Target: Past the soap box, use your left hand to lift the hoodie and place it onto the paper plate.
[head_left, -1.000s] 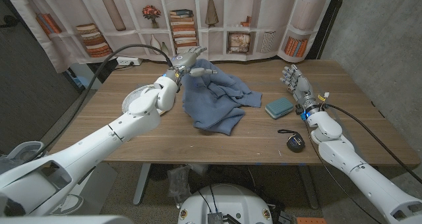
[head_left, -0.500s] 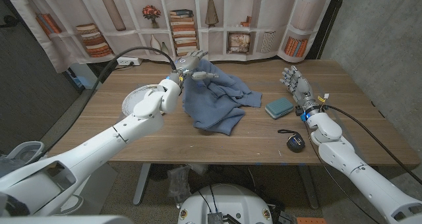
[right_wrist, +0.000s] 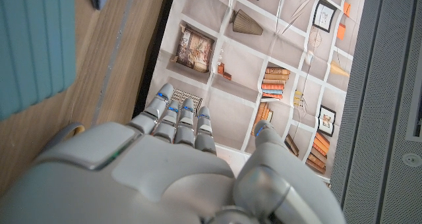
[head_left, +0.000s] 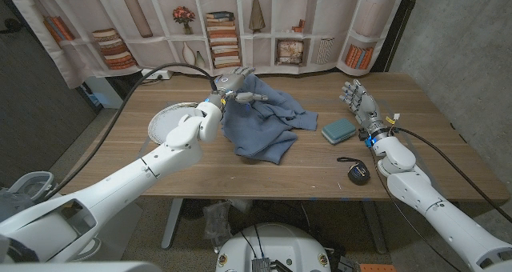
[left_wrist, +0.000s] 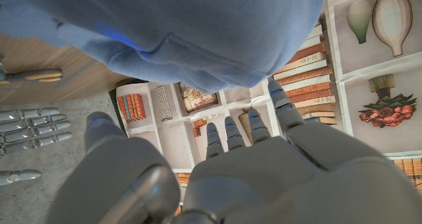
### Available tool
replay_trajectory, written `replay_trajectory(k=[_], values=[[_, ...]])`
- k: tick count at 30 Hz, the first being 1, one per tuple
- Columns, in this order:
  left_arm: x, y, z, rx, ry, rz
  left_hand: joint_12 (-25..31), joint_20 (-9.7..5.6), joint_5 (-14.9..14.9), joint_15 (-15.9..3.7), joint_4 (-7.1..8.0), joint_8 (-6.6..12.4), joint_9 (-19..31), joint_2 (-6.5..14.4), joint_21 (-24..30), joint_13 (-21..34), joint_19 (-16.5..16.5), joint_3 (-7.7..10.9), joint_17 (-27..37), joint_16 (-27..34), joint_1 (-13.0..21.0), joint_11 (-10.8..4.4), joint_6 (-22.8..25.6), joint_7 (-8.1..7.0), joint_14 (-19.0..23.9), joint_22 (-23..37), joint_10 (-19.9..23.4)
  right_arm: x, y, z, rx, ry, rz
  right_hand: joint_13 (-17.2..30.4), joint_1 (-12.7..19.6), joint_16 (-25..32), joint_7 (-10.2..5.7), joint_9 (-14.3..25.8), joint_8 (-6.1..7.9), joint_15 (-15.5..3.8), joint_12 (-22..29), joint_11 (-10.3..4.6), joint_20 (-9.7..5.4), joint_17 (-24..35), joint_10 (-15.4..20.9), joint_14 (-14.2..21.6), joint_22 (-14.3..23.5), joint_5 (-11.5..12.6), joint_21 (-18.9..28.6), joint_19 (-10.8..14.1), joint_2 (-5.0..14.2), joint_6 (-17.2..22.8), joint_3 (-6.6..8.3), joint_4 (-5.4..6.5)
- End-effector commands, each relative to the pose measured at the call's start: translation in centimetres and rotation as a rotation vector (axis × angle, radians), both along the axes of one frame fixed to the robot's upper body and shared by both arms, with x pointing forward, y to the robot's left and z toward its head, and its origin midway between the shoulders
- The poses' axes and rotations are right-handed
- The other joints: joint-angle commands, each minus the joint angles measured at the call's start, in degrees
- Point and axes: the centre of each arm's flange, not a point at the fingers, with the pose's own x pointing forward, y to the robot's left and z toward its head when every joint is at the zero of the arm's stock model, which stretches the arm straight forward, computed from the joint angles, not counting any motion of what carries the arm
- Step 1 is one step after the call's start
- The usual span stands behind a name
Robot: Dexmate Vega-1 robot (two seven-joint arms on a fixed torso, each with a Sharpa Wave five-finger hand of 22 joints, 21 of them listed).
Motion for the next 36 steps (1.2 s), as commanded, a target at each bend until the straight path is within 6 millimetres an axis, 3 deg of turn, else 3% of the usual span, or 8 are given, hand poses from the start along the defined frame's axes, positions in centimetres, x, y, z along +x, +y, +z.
replay_trajectory(k=[1,7,20,36], values=[[0.2,0.3,-1.0,-0.011,0.01,0.02,-0.16,-0.09,0.46,-0.35,-0.07,0.08,0.11,0.03,-0.12,0.07,0.24,-0.54,0.35,0.11,-0.54,-0.48,0.13,-0.14,-0.13,0.1,-0.28,0.5,0.2,0.2,-0.002,0.009,0.007,0.15,0.21,-0.03,-0.07,0.09,0.1,-0.04,-0.09,-0.01,-0.07,-0.02,0.51,0.42,0.06,0.13,-0.4,0.57,0.52,0.36,0.22,-0.32],[0.6,0.5,-1.0,-0.018,0.012,0.024,-0.2,-0.09,0.55,-0.52,0.02,0.06,0.12,0.18,-0.22,0.08,0.12,-0.8,0.38,0.09,-0.73,-0.61,0.2,-0.12,-0.19,0.11,-0.35,0.5,0.2,0.1,0.007,0.013,0.007,0.15,0.22,-0.05,-0.07,0.09,0.1,-0.01,-0.11,-0.01,-0.06,-0.02,0.51,0.41,0.06,0.13,-0.55,0.59,0.56,0.36,0.21,-0.35],[3.8,0.3,-0.8,-0.04,0.052,0.009,-0.26,-0.11,0.91,-1.28,0.21,-0.05,0.14,0.61,-0.47,0.1,-0.3,-1.41,0.44,0.15,-1.05,-0.85,0.27,-0.49,-0.08,0.12,-0.37,0.2,0.1,0.4,0.014,-0.005,0.001,0.15,0.56,-0.12,-0.07,0.09,0.1,-0.01,-0.14,-0.14,-0.06,-0.11,0.49,0.38,0.07,0.16,-0.82,0.64,0.62,0.36,0.31,-0.61],[4.7,0.3,-1.7,-0.053,0.104,0.007,-0.39,-0.13,1.43,-1.57,0.24,-0.3,0.15,1.1,-0.72,0.12,-0.89,-1.9,0.47,-0.08,-0.9,-0.68,-0.06,-0.51,-0.66,0.14,-0.59,0.5,0.6,0.4,0.013,-0.006,0.012,0.15,0.62,-0.12,-0.14,0.1,0.11,0.01,-0.17,0.0,-0.06,-0.1,0.52,0.42,0.09,0.14,-1.17,0.73,0.68,0.41,0.28,-0.72]])
